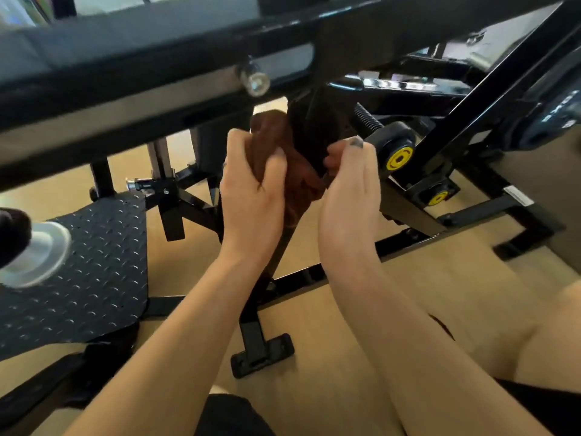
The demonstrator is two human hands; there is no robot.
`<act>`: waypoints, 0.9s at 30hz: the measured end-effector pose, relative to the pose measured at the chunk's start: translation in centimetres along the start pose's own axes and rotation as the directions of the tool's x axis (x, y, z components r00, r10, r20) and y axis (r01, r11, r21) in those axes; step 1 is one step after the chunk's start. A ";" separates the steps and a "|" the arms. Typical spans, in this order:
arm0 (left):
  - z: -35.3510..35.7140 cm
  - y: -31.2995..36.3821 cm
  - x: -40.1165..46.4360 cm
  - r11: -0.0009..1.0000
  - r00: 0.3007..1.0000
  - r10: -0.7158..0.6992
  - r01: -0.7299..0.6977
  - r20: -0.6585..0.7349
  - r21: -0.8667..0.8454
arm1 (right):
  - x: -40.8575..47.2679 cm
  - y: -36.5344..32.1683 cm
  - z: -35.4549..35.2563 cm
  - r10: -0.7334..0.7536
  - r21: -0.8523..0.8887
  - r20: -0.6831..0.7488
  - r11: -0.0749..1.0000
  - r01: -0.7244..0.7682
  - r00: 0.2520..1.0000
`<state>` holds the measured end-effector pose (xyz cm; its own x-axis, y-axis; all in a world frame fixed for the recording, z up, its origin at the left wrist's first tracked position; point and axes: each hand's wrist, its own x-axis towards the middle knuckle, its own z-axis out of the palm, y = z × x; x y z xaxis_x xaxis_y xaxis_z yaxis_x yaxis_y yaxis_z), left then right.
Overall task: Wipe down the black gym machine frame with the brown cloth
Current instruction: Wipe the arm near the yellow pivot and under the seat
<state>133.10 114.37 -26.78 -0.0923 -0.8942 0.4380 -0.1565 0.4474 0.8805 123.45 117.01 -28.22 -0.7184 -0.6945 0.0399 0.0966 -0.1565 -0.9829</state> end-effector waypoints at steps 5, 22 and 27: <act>1.1 2.0 2.2 0.984 0.984 0.174 -0.176 -0.036 -0.038 | -0.3 -1.7 -0.6 -0.128 -0.105 -0.053 0.987 0.122 0.990; -0.3 -2.0 0.3 0.999 0.999 -0.049 0.050 -0.017 0.018 | -2.1 0.4 2.1 -0.385 -0.348 0.042 0.859 0.375 0.922; -1.4 -7.0 -2.6 0.942 0.944 -0.331 0.331 0.002 -0.062 | -1.9 1.5 2.7 -0.424 -0.433 0.025 0.812 0.392 0.905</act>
<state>135.83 113.54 -33.84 -0.0369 -0.9919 0.1214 -0.1164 0.1249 0.9853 126.79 116.18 -29.30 -0.6742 -0.5799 0.4573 -0.5015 -0.0951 -0.8599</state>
